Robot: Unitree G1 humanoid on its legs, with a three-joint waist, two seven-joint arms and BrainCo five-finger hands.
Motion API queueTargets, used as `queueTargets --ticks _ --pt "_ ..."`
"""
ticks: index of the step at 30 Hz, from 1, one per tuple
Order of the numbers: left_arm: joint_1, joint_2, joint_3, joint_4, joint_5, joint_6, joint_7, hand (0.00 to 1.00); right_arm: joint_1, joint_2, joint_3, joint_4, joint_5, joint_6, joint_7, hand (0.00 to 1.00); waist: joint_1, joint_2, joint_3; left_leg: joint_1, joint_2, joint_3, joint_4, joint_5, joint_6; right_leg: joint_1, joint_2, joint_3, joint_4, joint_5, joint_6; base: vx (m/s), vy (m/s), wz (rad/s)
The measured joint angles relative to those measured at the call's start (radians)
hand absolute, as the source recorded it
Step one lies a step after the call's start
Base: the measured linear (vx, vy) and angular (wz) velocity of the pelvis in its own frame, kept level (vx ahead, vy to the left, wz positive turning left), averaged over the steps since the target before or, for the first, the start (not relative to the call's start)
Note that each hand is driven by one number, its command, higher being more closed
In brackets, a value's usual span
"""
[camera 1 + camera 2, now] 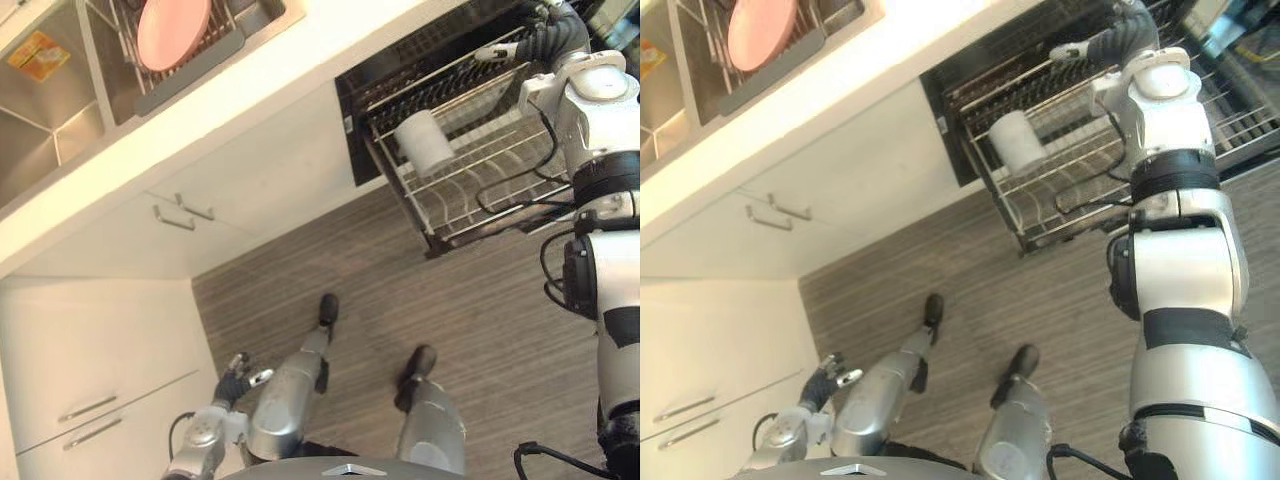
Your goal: Walk over to the sink, pick up the cup, carry it to the dishwasher, place the cup inside the dishwasher, then close the dishwasher door
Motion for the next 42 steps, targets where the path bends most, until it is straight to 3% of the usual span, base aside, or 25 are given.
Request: queueTargets --ticks 3,5,6,8,11,13,17,23,31,36,37,38,39,41,42 --pt "0.030 -0.004 0.053 0.009 0.000 -0.011 0.019 0.00 0.186 0.041 -0.181 -0.222 0.079 -0.061 -0.004 0.00 -0.026 -0.039 -0.019 0.018 0.016 0.003 0.000 -0.009 -0.008 0.041 0.025 -0.006 -0.050 0.017 -0.003 0.04 -0.070 -0.04" --pt "0.068 -0.021 0.141 0.051 0.000 -0.014 0.033 0.00 0.436 0.158 -0.319 -0.414 0.121 -0.084 -0.010 0.00 -0.050 -0.095 -0.065 0.044 0.020 0.028 0.000 -0.014 -0.007 0.089 0.039 -0.003 -0.102 0.034 -0.002 0.09 -0.062 -0.10" --pt "0.080 -0.026 0.163 0.059 0.001 -0.015 0.040 0.00 0.503 0.197 -0.339 -0.459 0.134 -0.085 -0.011 0.00 -0.056 -0.111 -0.084 0.051 0.019 0.034 0.000 -0.016 -0.009 0.099 0.040 -0.001 -0.113 0.036 -0.001 0.12 -0.050 -0.09" --pt "0.126 -0.046 0.239 0.071 0.020 -0.017 0.061 0.00 0.772 0.353 -0.363 -0.652 0.148 -0.098 -0.023 0.00 -0.079 -0.154 -0.143 0.089 0.014 0.054 0.000 -0.024 -0.020 0.149 0.040 0.004 -0.145 0.039 0.003 0.12 -0.047 -0.11" --pt "0.169 -0.083 0.313 0.082 0.036 -0.039 0.079 0.00 1.047 0.525 -0.348 -0.834 0.159 -0.143 0.001 0.00 -0.103 -0.165 -0.210 0.123 0.021 0.066 -0.006 -0.044 -0.020 0.185 0.049 0.012 -0.168 0.039 0.004 0.04 -0.045 -0.13" --pt "0.185 -0.103 0.346 0.094 0.036 -0.048 0.092 0.00 1.152 0.581 -0.318 -0.886 0.179 -0.167 0.023 0.00 -0.109 -0.160 -0.238 0.136 0.032 0.083 -0.006 -0.067 -0.017 0.188 0.059 0.020 -0.176 0.038 0.004 -0.04 -0.014 -0.16" --pt "0.215 -0.116 0.411 0.118 0.035 -0.050 0.118 0.00 1.307 0.673 -0.228 -0.945 0.207 -0.196 0.096 0.00 -0.113 -0.185 -0.286 0.149 0.042 0.106 -0.006 -0.080 -0.023 0.212 0.071 0.022 -0.220 0.051 0.001 -0.05 -0.009 -0.13" --pt "0.250 -0.132 0.468 0.121 0.037 -0.056 0.129 0.00 1.347 0.713 -0.204 -0.951 0.212 -0.200 0.123 0.00 -0.103 -0.217 -0.331 0.161 0.034 0.119 -0.006 -0.091 -0.007 0.242 0.064 0.018 -0.250 0.066 0.008 0.01 0.003 0.01" --pt "0.249 -0.134 0.473 0.121 0.037 -0.066 0.129 0.00 1.341 0.711 -0.203 -0.951 0.226 -0.202 0.119 0.00 -0.101 -0.226 -0.343 0.177 0.028 0.117 -0.006 -0.091 -0.008 0.272 0.062 0.008 -0.266 0.077 0.009 0.05 -0.015 0.02" --pt "0.252 -0.134 0.479 0.121 0.036 -0.073 0.124 0.00 1.320 0.693 -0.203 -0.951 0.224 -0.202 0.100 0.00 -0.089 -0.231 -0.350 0.155 0.009 0.070 -0.007 -0.106 -0.001 0.304 0.051 -0.070 -0.270 0.062 0.020 0.01 -0.018 0.47" --pt "0.249 -0.142 0.513 0.126 0.037 -0.076 0.116 0.00 1.315 0.693 -0.214 -0.956 0.224 -0.202 0.096 0.00 -0.097 -0.232 -0.360 0.137 0.014 0.171 -0.007 -0.132 0.032 0.313 0.040 -0.125 -0.281 0.065 0.024 -0.01 0.031 1.11" --pt "0.242 -0.150 0.542 0.138 0.047 -0.081 0.109 0.00 1.315 0.692 -0.231 -0.965 0.221 -0.210 0.072 0.00 -0.112 -0.249 -0.354 0.130 0.024 0.282 -0.004 -0.137 0.045 0.332 0.024 -0.188 -0.290 0.069 0.032 0.06 0.102 1.80" --pt "0.238 -0.159 0.556 0.142 0.077 -0.087 0.102 0.00 1.315 0.663 -0.266 -0.976 0.215 -0.219 0.042 0.00 -0.122 -0.245 -0.356 0.128 0.038 0.410 0.000 -0.127 0.054 0.358 0.008 -0.264 -0.287 0.070 0.043 0.07 0.132 1.71" --pt "0.241 -0.165 0.556 0.145 0.112 -0.088 0.099 0.00 1.308 0.612 -0.314 -0.990 0.214 -0.227 0.010 0.00 -0.119 -0.229 -0.354 0.130 0.029 0.433 0.000 -0.043 0.068 0.382 -0.013 -0.328 -0.260 0.060 0.062 0.11 0.225 1.49" --pt "0.241 -0.165 0.557 0.144 0.118 -0.088 0.099 0.00 1.299 0.607 -0.325 -0.990 0.214 -0.227 0.004 0.00 -0.110 -0.230 -0.354 0.131 0.015 0.417 0.001 -0.047 0.073 0.390 -0.026 -0.335 -0.252 0.064 0.069 0.10 0.281 1.01"
